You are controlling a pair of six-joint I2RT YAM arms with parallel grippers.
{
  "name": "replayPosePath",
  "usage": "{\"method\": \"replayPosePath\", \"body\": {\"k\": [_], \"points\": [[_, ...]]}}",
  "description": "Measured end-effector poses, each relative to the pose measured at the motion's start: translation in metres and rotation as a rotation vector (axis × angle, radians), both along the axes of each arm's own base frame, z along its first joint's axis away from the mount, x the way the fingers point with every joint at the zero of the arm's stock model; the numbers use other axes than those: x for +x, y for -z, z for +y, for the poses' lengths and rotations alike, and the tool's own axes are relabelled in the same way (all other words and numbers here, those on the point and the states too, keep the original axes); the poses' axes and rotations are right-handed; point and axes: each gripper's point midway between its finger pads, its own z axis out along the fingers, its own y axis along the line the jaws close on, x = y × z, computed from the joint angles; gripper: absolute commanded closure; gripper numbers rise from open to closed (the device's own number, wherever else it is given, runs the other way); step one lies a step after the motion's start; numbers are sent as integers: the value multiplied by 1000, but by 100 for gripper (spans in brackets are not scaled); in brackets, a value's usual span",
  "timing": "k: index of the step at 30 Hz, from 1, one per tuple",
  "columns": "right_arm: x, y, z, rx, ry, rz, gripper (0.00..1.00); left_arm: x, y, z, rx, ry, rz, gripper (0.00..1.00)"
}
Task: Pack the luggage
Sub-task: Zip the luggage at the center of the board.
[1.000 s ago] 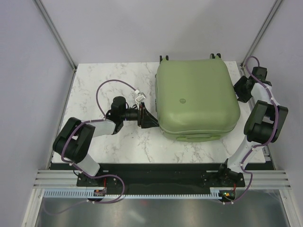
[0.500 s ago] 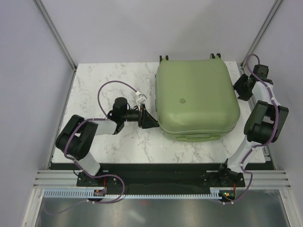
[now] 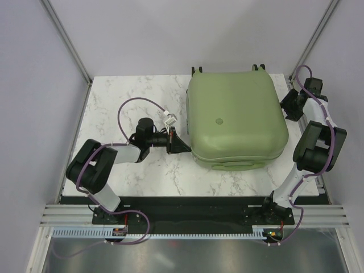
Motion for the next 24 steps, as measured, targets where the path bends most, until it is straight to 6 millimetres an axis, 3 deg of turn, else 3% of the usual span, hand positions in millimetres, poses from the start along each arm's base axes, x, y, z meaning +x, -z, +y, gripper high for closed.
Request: {"method": "replayPosePath", "body": {"k": [7, 16, 24], "points": [[1, -1, 3, 16, 1, -5, 33, -11, -1, -4, 17, -41, -31, 98], [2, 1, 15, 47, 1, -3, 33, -47, -1, -17, 35, 11, -49, 98], [-11, 13, 23, 57, 46, 31, 33, -86, 1, -34, 64, 112, -65, 98]]}}
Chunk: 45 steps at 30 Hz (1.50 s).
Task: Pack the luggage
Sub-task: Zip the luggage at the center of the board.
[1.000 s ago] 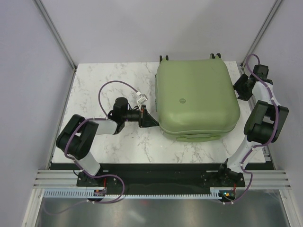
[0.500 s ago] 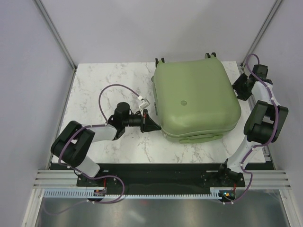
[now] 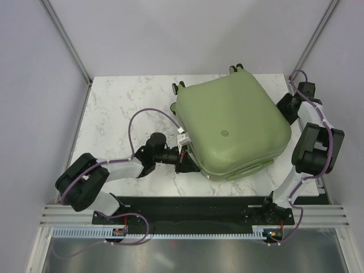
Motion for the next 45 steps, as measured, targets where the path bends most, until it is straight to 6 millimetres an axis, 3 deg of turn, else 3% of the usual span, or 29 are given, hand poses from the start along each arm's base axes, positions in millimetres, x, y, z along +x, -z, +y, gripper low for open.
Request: {"method": "replayPosePath", "body": {"k": [7, 13, 20, 23, 27, 34, 40, 45], "points": [[-15, -1, 0, -12, 84, -14, 34, -16, 2, -6, 12, 47, 2, 98], [-13, -5, 0, -18, 91, -32, 34, -20, 13, -6, 36, 59, 56, 98], [-8, -7, 2, -49, 81, -47, 34, -2, 16, -6, 31, 26, 121, 98], [-2, -9, 5, -71, 89, -63, 34, 8, 14, 0, 21, 30, 142, 87], [9, -15, 10, -122, 105, -92, 33, 45, 13, 14, 6, -37, 176, 73], [16, -19, 16, -181, 161, -138, 33, 65, 13, 24, -9, -63, 224, 61], [-11, -22, 11, -218, 224, -160, 32, 78, 15, 32, -11, -112, 288, 60], [-41, -39, -6, -324, 261, -103, 27, 90, 16, 35, -9, -108, 370, 59]]}}
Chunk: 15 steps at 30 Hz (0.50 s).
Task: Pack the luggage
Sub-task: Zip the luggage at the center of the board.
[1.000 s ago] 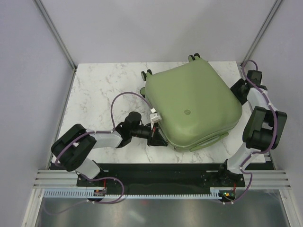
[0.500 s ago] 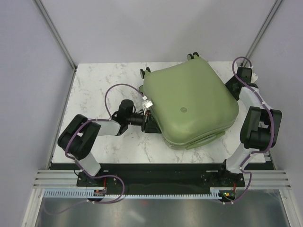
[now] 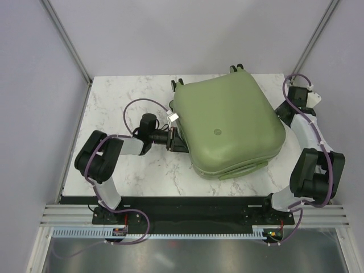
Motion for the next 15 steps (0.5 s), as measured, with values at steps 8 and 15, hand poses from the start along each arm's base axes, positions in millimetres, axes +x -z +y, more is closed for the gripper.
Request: {"method": "replayPosePath", "body": {"k": [8, 15], "points": [[-33, -85, -10, 6, -65, 8, 22, 50, -12, -10, 10, -126, -63, 57], [-92, -112, 25, 106, -75, -91, 24, 105, -33, -8, -2, -268, -158, 56]]}}
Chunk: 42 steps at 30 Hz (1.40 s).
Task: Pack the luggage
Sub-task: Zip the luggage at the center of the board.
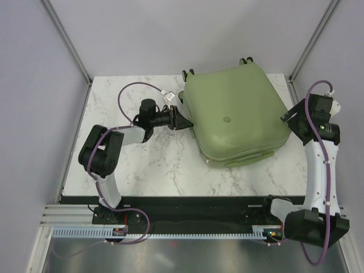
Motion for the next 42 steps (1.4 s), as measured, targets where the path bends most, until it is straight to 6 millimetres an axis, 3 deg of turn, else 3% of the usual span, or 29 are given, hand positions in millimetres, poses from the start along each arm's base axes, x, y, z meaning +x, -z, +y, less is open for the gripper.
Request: {"method": "replayPosePath", "body": {"k": [3, 7, 14, 18, 22, 24, 30, 37, 42], "points": [[-31, -3, 15, 43, 0, -14, 30, 14, -6, 6, -7, -44, -30, 56], [-68, -3, 36, 104, -17, -37, 30, 21, -12, 13, -8, -100, -67, 55], [-137, 66, 72, 248, -29, 117, 31, -16, -11, 38, -3, -157, -79, 51], [-158, 106, 88, 339, -12, 187, 31, -37, -14, 46, -11, -159, -99, 50], [-160, 143, 98, 425, 15, 249, 30, -59, -11, 43, -3, -130, -130, 50], [-156, 156, 99, 451, 32, 264, 30, -75, -10, 32, 2, -88, -148, 50], [-127, 162, 103, 506, 33, 215, 30, -118, -2, -2, 15, 27, -167, 52], [-104, 155, 106, 528, 26, 133, 29, -127, 0, -15, 9, 37, -187, 46], [-103, 183, 118, 558, 33, 164, 30, -126, 1, -19, 13, 15, -196, 43]]}}
